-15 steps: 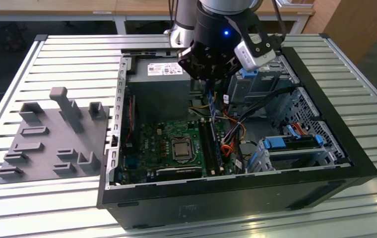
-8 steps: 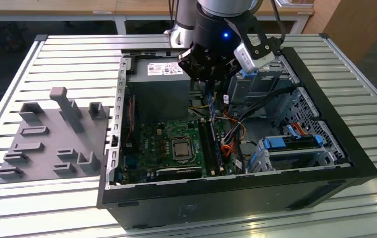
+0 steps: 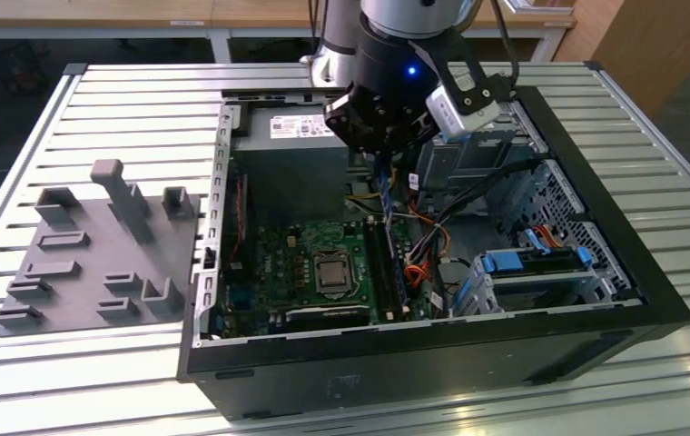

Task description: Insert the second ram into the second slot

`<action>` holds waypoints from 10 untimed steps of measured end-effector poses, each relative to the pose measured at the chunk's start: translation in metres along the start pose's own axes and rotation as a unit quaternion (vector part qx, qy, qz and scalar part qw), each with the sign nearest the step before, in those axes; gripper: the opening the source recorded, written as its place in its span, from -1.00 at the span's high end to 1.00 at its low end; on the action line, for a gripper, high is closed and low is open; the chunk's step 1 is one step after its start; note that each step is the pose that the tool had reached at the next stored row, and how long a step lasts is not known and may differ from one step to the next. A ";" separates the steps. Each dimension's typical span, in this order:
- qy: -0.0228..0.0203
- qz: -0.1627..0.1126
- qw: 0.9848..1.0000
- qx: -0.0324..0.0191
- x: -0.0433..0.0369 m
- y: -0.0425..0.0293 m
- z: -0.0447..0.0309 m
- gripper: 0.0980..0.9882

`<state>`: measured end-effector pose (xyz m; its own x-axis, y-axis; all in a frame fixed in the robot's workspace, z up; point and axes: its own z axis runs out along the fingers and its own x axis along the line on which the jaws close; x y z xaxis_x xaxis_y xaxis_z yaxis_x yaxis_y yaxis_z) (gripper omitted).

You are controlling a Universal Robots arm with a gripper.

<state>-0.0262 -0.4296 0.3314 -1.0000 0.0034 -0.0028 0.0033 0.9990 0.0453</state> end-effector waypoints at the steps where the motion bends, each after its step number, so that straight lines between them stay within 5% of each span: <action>1: 0.001 0.000 1.000 0.000 0.0000 -0.0001 0.0011 0.91; 10: 0.001 0.000 1.000 0.000 0.0001 -0.0032 0.0083 0.91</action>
<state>-0.0263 -0.4324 0.3230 -1.0000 0.0035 0.0000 0.0035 0.9990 0.0453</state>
